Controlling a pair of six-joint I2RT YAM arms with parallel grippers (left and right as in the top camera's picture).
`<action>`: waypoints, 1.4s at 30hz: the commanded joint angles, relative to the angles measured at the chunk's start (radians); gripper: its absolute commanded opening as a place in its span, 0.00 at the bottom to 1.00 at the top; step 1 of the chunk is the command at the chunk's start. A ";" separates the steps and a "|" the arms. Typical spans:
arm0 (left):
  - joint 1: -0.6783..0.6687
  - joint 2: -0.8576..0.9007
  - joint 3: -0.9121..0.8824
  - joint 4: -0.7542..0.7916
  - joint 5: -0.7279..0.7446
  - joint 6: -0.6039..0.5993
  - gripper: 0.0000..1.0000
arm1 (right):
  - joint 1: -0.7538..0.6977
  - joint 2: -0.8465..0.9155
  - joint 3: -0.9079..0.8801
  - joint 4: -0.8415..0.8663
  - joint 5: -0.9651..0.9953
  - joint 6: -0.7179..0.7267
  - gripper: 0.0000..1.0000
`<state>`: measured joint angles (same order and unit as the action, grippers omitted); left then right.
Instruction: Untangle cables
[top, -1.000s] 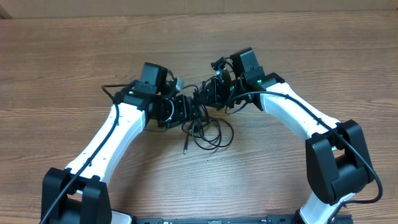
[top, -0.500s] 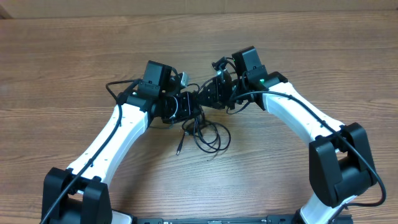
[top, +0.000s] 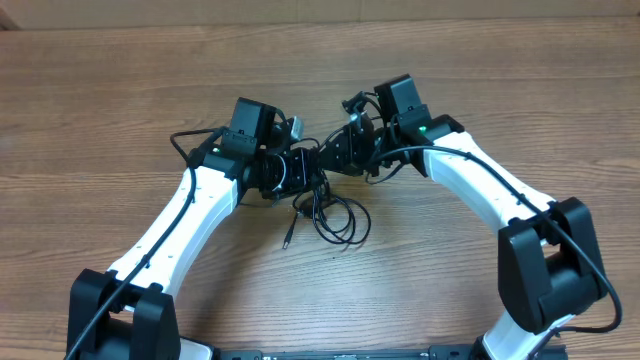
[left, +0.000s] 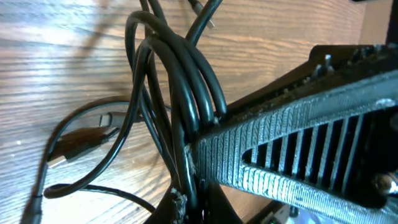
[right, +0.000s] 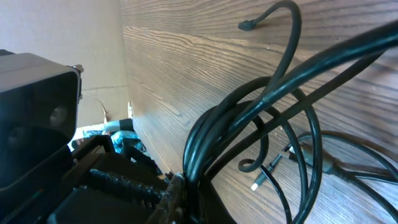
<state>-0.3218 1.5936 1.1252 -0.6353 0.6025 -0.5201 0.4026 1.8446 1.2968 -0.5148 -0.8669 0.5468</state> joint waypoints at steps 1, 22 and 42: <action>0.002 0.000 0.009 -0.003 0.061 0.042 0.06 | -0.031 -0.048 0.027 -0.041 0.047 -0.028 0.04; 0.037 0.000 0.009 0.005 0.080 0.048 0.04 | -0.040 -0.048 0.027 -0.228 0.211 -0.111 0.04; 0.177 -0.046 0.009 -0.069 0.380 0.438 0.04 | -0.116 -0.072 0.027 -0.513 0.512 -0.129 0.04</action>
<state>-0.1543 1.5936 1.1248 -0.6849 0.9222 -0.2474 0.3199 1.8290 1.3033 -1.0069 -0.4320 0.4252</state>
